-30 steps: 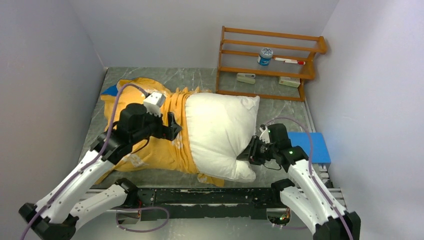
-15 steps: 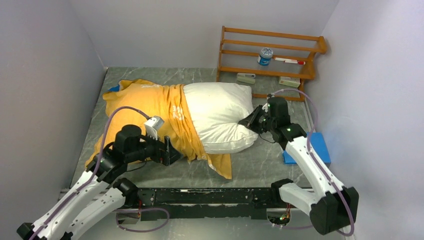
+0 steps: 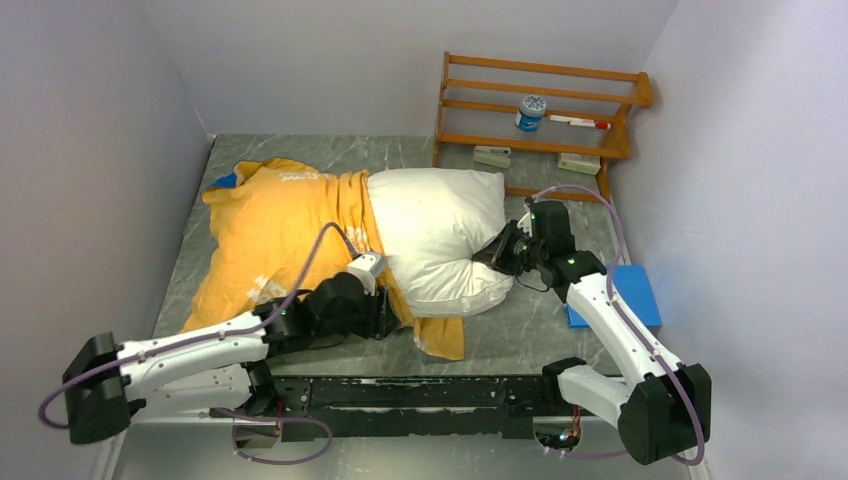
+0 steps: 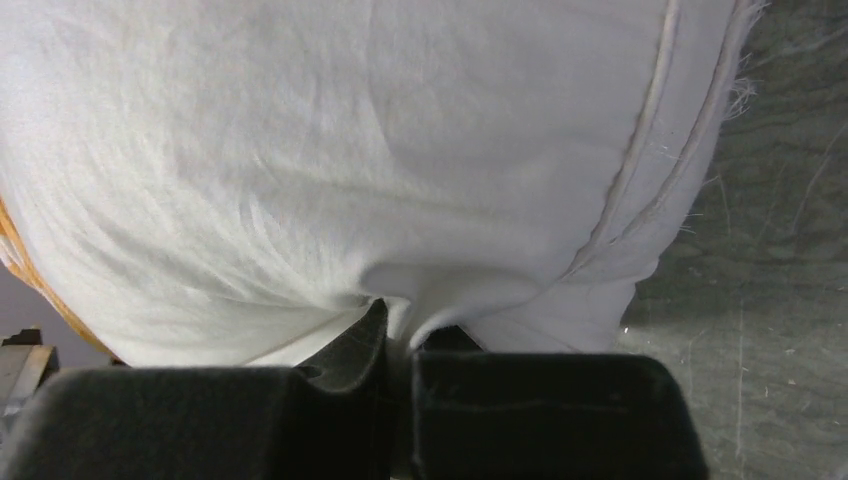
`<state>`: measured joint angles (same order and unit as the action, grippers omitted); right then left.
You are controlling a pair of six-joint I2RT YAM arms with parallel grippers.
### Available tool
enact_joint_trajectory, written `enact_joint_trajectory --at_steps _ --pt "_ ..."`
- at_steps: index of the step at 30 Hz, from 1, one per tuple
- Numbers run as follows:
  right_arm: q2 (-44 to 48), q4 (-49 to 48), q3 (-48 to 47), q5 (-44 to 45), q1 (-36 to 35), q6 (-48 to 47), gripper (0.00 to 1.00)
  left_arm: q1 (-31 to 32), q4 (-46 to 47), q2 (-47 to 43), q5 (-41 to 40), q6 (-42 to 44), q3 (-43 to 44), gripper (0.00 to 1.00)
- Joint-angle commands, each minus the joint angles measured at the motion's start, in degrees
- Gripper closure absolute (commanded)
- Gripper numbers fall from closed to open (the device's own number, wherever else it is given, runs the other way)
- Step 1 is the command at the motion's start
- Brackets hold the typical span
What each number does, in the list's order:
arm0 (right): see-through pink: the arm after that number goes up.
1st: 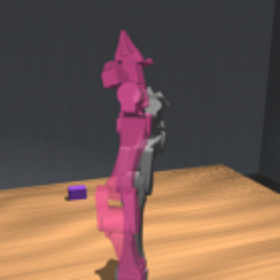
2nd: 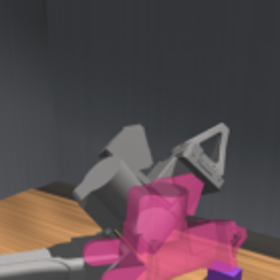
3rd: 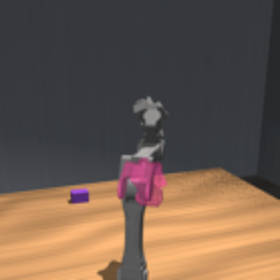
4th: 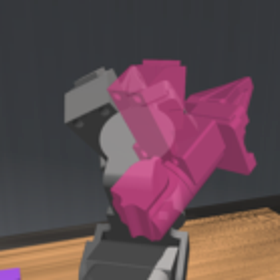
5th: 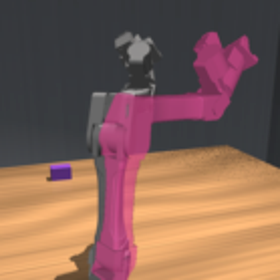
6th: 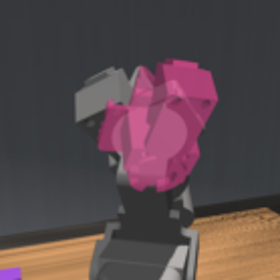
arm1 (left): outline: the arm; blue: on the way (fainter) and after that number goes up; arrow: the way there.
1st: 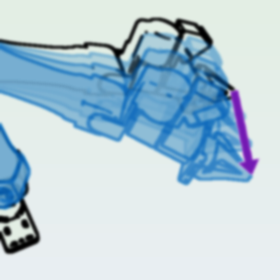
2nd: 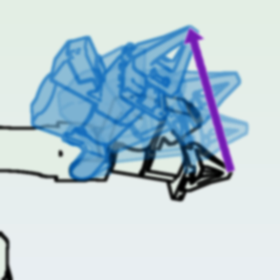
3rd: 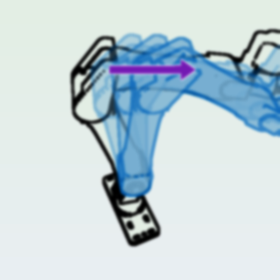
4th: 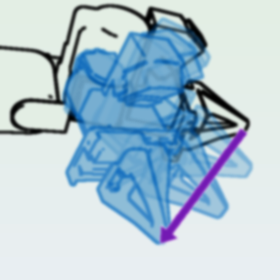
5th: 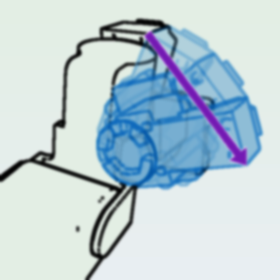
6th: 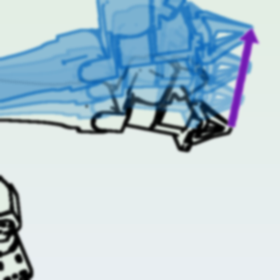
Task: Remove the pillowcase from the pillow
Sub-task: Remove the pillow from the pillowcase.
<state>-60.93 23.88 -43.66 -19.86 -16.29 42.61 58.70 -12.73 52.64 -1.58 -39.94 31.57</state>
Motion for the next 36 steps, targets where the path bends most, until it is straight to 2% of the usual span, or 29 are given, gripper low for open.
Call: enact_joint_trajectory --at_steps 1,3,4,9,12,16,21,25,28,29,33,36 --pt "1.0 -1.7 -0.5 -0.5 0.2 -1.7 0.96 6.6 2.6 5.9 -20.7 -2.6 4.7 0.66" --pt "1.0 0.4 -1.7 2.1 0.3 -3.2 0.96 8.6 -2.0 7.8 -26.3 -2.8 7.1 0.92" --pt "0.9 1.8 -2.6 4.6 0.3 -4.1 0.96 9.3 -4.7 8.5 -29.0 -3.1 8.1 0.95" --pt "1.0 8.3 -8.5 18.9 1.4 -8.1 0.97 11.7 -20.2 7.3 -39.5 -9.8 9.7 0.95" --pt "1.1 9.1 -11.0 21.9 2.5 -9.9 0.97 12.0 -28.5 3.9 -41.2 -14.6 8.3 0.95" --pt "-0.6 9.8 -12.7 20.8 2.9 -11.3 0.97 12.1 -36.0 -1.4 -41.7 -18.9 6.6 0.95" --pt "-1.4 8.9 -10.2 20.1 3.3 -11.3 0.97 12.2 -37.0 -6.5 -41.9 -17.2 6.0 0.95" --pt "-1.1 9.3 -9.4 19.5 3.7 -11.9 0.97 12.1 -37.5 -5.3 -41.6 -17.1 7.0 0.95" --pt "-1.0 11.0 -10.9 19.7 4.2 -13.2 0.94 12.1 -32.0 -3.9 -38.7 -10.5 7.1 0.95" --pt "-0.9 11.5 -11.6 19.6 4.2 -13.9 0.89 12.1 -30.5 -3.6 -37.8 -9.7 7.1 0.95" --pt "0.3 16.2 -13.3 15.5 4.2 -14.4 0.53 12.1 -25.1 -2.6 -35.3 -6.6 6.9 0.95" --pt "5.6 19.9 -10.8 15.8 4.3 -11.1 0.22 12.1 -22.2 -1.8 -34.2 -5.6 6.9 0.95"
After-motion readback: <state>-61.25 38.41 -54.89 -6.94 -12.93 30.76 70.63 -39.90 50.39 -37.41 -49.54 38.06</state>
